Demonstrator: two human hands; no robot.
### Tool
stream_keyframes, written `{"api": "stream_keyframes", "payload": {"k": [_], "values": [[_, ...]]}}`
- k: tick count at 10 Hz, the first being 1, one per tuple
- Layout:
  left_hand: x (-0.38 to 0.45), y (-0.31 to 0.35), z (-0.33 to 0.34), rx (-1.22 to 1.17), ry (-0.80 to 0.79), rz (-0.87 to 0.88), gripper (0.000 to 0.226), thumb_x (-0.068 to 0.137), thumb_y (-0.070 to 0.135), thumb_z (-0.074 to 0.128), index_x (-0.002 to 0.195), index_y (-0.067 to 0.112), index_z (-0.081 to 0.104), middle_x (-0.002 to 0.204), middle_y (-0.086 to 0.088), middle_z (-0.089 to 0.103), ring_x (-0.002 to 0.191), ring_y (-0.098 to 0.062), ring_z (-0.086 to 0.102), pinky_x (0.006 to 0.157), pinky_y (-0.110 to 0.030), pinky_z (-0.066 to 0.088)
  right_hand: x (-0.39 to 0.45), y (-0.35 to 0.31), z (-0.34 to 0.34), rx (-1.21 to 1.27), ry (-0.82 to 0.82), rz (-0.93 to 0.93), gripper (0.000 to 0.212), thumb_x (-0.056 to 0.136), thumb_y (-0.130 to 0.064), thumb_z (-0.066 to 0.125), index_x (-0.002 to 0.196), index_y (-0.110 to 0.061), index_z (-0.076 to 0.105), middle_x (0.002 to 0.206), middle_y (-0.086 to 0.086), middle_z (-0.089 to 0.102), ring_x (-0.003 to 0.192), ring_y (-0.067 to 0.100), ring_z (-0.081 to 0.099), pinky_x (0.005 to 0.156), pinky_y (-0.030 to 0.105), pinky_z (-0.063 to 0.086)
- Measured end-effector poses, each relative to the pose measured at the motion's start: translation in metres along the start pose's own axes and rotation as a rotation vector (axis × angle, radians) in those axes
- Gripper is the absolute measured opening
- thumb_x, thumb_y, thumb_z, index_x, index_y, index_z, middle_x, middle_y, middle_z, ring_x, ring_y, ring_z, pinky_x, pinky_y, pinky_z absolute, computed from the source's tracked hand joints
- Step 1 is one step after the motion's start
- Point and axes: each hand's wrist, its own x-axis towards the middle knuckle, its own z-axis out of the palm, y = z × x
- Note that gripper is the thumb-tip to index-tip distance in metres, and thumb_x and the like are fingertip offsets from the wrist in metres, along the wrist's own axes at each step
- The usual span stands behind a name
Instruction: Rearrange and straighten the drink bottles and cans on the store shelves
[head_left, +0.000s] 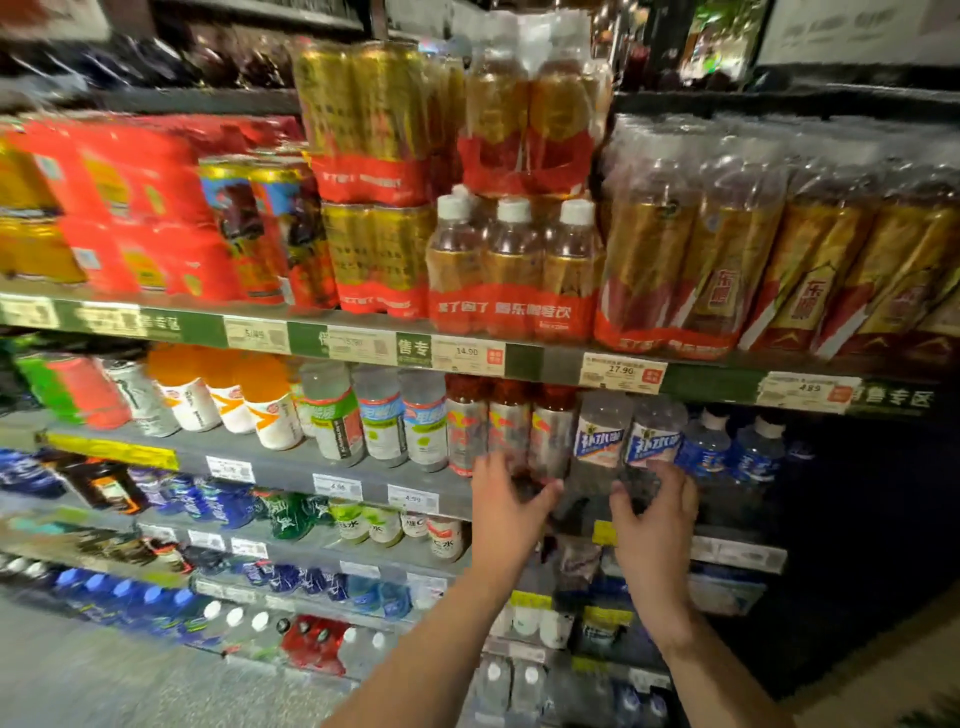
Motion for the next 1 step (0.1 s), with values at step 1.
{"api": "stream_keyframes", "payload": {"k": [1], "values": [[0.0072,-0.0175,-0.0467,0.01,0.001,-0.018,0.066,0.075,0.058,0.074,0.123,0.019,0.052,0.116,0.0,0.053,0.114,-0.017,0.05,0.097,-0.037,0.047,-0.0235,-0.03,0.0248,-0.015,-0.029,-0.003,0.038,0.091,-0.023,0.068,0.124,-0.008,0.056,0.132,0.009,0.044,0.124,0.028,0.048,0.104,0.038,0.043]]}}
